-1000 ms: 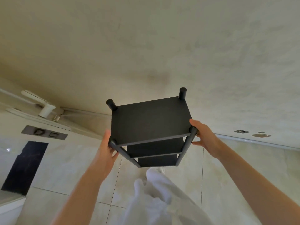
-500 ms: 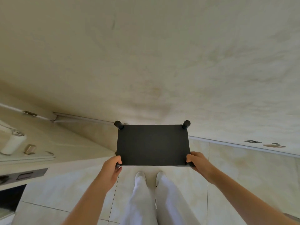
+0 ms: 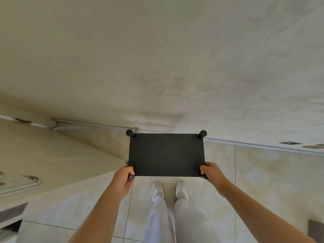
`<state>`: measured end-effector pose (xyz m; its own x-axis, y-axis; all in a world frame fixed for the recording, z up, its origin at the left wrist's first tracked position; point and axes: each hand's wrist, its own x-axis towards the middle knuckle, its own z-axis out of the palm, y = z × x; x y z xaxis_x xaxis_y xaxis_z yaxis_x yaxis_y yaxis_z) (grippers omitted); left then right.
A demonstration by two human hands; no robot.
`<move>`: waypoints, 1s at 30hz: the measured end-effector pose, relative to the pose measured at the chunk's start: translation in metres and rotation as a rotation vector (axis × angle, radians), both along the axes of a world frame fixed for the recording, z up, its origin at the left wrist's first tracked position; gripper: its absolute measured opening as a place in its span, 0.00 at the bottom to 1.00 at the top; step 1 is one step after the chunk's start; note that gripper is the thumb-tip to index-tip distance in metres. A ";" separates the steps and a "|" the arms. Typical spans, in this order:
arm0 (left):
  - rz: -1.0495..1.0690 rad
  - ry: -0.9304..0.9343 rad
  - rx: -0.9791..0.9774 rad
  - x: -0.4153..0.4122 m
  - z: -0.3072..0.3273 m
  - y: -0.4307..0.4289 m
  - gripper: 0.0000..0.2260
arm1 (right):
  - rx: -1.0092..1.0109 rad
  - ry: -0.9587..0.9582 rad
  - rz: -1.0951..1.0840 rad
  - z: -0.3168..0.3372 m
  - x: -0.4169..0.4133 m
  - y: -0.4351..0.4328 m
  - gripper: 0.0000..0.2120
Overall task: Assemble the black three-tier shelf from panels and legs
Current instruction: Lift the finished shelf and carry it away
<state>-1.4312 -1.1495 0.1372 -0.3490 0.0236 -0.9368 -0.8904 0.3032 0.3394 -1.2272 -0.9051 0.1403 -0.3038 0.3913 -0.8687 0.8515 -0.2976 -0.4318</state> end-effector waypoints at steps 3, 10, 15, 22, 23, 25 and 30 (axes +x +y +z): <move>-0.022 0.006 -0.022 -0.004 -0.015 -0.007 0.16 | 0.012 0.009 -0.035 -0.013 0.000 -0.010 0.05; -0.129 0.004 -0.016 -0.005 -0.038 -0.013 0.06 | 0.037 0.029 -0.089 -0.037 0.003 -0.022 0.05; -0.228 0.065 -0.027 -0.005 -0.048 -0.012 0.08 | 0.040 0.041 -0.109 -0.051 0.006 -0.025 0.04; -0.429 0.125 -0.078 -0.014 -0.034 -0.002 0.20 | -0.004 -0.017 0.039 -0.053 0.002 -0.015 0.03; -0.415 0.148 -0.101 -0.017 -0.035 0.001 0.22 | -0.005 -0.010 0.038 -0.052 -0.001 -0.013 0.04; -0.433 0.203 -0.151 -0.024 -0.039 0.009 0.24 | -0.002 0.015 -0.017 -0.051 -0.009 -0.007 0.10; -0.478 0.221 -0.090 -0.038 -0.052 0.024 0.16 | 0.024 0.102 -0.296 -0.052 -0.040 0.008 0.14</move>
<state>-1.4687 -1.1254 0.0856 -0.5081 0.1516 -0.8479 -0.5561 0.6940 0.4573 -1.2668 -0.8968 0.0882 -0.2586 0.4962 -0.8288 0.6813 -0.5145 -0.5206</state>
